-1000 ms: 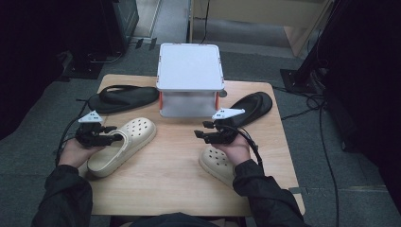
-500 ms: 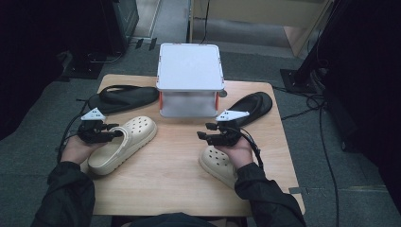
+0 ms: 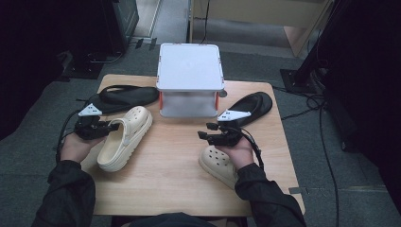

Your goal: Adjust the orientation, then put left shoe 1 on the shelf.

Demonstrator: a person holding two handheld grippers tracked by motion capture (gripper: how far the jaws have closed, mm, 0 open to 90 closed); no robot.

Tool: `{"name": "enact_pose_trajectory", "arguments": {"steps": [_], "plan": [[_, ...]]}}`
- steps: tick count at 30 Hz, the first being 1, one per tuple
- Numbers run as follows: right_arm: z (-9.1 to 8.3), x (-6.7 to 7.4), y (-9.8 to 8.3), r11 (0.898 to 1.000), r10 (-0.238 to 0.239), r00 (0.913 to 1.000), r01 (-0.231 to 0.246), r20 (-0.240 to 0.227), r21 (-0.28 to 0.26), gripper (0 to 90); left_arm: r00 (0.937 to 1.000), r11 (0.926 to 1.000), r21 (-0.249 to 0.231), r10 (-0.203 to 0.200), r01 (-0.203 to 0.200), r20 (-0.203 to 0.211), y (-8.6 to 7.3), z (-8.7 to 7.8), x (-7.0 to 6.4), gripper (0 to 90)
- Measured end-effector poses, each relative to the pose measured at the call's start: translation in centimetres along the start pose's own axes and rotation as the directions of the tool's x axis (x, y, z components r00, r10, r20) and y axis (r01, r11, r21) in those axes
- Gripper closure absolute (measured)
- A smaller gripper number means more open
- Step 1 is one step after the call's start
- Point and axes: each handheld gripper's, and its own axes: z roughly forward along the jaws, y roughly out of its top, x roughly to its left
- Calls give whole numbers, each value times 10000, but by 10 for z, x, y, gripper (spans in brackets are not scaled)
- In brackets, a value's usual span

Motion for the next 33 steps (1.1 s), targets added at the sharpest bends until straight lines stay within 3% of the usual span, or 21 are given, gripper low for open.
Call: {"name": "enact_pose_trajectory", "arguments": {"steps": [4,13,27,33], "plan": [[0,0,0,10000,-34,10000,34,21,1,457,9998,9992,-345,-179,176,-96,3,-4,-1,757],[2,1,0,10000,-12,10000,12,-13,36,459,9997,9970,-736,226,-230,-66,19,-8,-21,757],[3,5,-1,10000,-80,9997,80,245,0,459,9969,9966,-443,712,-697,328,46,27,-52,756],[3,5,0,10000,90,9997,-90,247,-6,459,9920,9932,-287,1141,-1127,542,61,46,-63,756]]}}
